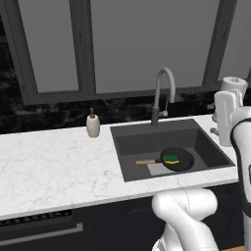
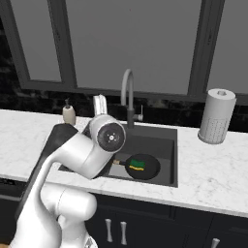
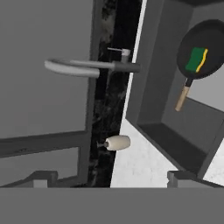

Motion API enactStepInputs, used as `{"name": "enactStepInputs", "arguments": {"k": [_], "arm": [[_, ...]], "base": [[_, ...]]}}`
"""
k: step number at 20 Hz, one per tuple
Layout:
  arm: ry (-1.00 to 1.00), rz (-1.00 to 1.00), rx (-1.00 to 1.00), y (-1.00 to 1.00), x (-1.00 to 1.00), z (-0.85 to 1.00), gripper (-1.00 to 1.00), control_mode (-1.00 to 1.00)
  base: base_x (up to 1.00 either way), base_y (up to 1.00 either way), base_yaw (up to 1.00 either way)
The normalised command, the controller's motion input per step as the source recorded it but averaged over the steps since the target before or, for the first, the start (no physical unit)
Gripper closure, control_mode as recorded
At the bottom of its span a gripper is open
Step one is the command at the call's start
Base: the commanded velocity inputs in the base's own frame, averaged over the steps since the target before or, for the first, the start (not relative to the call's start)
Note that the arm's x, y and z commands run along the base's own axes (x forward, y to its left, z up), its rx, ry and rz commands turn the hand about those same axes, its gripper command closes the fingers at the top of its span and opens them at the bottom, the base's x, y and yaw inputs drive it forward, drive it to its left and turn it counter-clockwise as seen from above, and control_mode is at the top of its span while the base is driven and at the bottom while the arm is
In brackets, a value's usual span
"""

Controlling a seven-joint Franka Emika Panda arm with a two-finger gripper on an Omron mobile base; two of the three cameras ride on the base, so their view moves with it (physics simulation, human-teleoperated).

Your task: Pick the pan and sponge and place them into the sink. Then turn on the water.

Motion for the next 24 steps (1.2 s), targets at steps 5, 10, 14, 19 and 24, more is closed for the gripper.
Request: {"name": "enactStepInputs", "arguments": {"k": [5, 10, 14, 19, 24], "arm": [[0.23, 0.03, 0.33, -0.45, 0.0, 0.05, -1.0, -1.0], [0.06, -0.11, 0.46, -0.11, 0.02, -0.03, -1.0, -1.0], [-0.01, -0.19, 0.34, 0.0, 0.21, -0.34, -1.0, -1.0], [-0.02, -0.21, 0.19, 0.0, 0.36, -0.53, -1.0, -1.0], [-0.01, -0.15, 0.17, 0.0, 0.47, -0.39, -1.0, -1.0]], "base": [[0.0, 0.0, 0.0], [0.0, 0.0, 0.0], [0.0, 0.0, 0.0], [0.0, 0.0, 0.0], [0.0, 0.0, 0.0]]}}
